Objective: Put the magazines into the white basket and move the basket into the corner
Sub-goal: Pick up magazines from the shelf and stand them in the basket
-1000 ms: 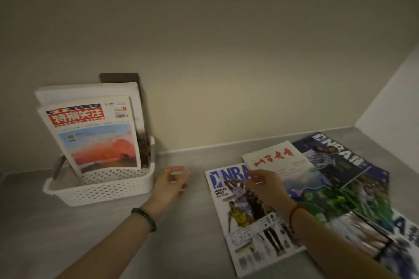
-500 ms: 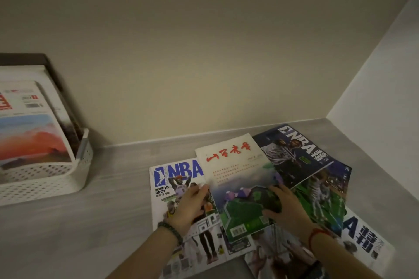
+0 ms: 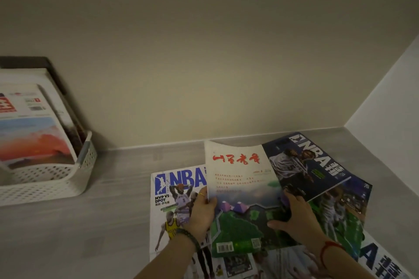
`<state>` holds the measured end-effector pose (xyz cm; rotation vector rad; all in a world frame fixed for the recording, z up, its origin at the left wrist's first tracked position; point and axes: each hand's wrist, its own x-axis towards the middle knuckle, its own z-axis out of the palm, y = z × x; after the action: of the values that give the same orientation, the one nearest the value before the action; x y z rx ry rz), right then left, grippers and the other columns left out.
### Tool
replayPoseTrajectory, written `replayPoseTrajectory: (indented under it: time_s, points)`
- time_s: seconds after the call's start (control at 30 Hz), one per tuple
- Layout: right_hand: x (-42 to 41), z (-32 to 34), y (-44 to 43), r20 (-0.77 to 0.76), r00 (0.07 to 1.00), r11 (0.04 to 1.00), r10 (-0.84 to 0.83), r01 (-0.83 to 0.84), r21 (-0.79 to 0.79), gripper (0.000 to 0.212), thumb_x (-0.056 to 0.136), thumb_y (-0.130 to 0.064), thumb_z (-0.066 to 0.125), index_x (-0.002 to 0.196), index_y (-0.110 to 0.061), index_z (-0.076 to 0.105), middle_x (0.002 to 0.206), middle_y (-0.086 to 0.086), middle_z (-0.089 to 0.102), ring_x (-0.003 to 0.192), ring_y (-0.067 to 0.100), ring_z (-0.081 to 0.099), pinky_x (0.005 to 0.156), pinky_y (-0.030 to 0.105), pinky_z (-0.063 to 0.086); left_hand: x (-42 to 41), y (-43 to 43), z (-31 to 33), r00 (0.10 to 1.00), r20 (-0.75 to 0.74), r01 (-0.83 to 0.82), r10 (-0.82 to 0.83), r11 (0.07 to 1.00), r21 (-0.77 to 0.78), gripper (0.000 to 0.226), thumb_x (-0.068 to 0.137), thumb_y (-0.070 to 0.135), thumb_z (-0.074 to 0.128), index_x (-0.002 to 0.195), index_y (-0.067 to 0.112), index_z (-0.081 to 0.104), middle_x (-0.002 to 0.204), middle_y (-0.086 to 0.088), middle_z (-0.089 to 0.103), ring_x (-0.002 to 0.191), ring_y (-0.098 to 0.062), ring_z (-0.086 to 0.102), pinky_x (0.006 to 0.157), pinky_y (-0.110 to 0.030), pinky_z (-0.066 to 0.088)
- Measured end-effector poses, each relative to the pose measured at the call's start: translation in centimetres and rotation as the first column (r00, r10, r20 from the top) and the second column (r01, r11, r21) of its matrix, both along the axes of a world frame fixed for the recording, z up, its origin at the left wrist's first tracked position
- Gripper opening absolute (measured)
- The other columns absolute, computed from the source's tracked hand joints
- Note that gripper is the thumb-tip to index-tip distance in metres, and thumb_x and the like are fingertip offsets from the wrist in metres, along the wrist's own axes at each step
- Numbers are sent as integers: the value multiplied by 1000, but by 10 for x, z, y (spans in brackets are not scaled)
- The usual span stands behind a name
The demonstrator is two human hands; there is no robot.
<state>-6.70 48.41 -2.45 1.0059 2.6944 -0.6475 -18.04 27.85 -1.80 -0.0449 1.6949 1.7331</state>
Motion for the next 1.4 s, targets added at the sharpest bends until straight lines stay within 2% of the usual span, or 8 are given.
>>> replayPoseTrajectory:
  time_s: [0.1, 0.23, 0.3, 0.53, 0.8, 1.17, 1.3, 1.4]
  points:
    - [-10, 10, -2, -90, 995, 999, -52, 50, -21, 84, 70, -46, 70, 136, -14, 30, 133, 10, 43, 118, 25, 45, 101, 36, 39, -6, -8, 7, 1000, -8, -13, 14, 993, 116, 30, 93, 4, 37, 118, 13, 50, 122, -13, 58, 108, -29, 58, 85, -42, 54]
    - [-48, 39, -28, -301, 918, 899, -257, 113, -423, 58, 83, -24, 61, 131, -9, 33, 113, 13, 58, 76, 26, 63, 59, 28, 54, -28, -41, 32, 990, -135, 67, -32, 963, 262, 29, 93, 2, 38, 112, 19, 52, 110, -4, 65, 98, -20, 66, 77, -31, 57]
    - [-69, 53, -42, -416, 851, 843, -321, 57, -535, 43, 86, -11, 56, 125, -4, 39, 117, 17, 56, 89, 31, 63, 73, 34, 55, -44, -66, 46, 980, -197, 58, 6, 947, 315, 32, 92, -1, 38, 121, 6, 47, 112, -9, 63, 98, -22, 65, 78, -28, 57]
    - [-164, 117, -168, -676, 731, 877, -92, -262, -402, 21, 83, 1, 57, 93, -17, 60, 96, 9, 66, 83, 40, 63, 71, 45, 57, -115, -217, 109, 866, -423, -160, 266, 950, 269, 20, 90, 5, 45, 92, 17, 60, 87, 7, 73, 80, -9, 69, 64, -15, 55]
    - [-270, 169, -342, -870, 473, 841, -141, -406, -357, 17, 82, 5, 57, 97, 4, 65, 97, 5, 64, 75, 16, 63, 57, 5, 51, -206, -378, 165, 637, -639, -467, 430, 875, 123, 13, 90, 18, 50, 89, 20, 63, 101, 1, 66, 89, -15, 63, 78, -30, 53]
    - [-338, 122, -416, -761, 611, 873, -218, -226, -432, 17, 83, -2, 56, 69, -2, 64, 58, 7, 60, 37, 5, 48, 36, 7, 39, -275, -433, 110, 694, -512, -579, 506, 815, 22, 5, 85, 9, 57, 87, 10, 61, 98, -6, 63, 87, -23, 60, 73, -33, 54]
    - [-347, 91, -413, -650, 693, 836, -312, -124, -534, 26, 81, -2, 58, 57, -11, 61, 56, 8, 59, 48, 21, 51, 48, 21, 47, -288, -432, 81, 708, -529, -599, 468, 794, -100, 7, 82, 10, 62, 87, 7, 59, 96, -9, 63, 90, -26, 59, 79, -39, 53]
    - [-351, 79, -411, -653, 673, 852, -347, -64, -519, 21, 80, -4, 61, 61, -13, 62, 55, -2, 60, 47, 11, 52, 36, 7, 41, -292, -428, 70, 695, -540, -619, 475, 777, -114, 13, 81, 10, 63, 90, 4, 58, 97, -11, 62, 92, -27, 59, 82, -40, 52]
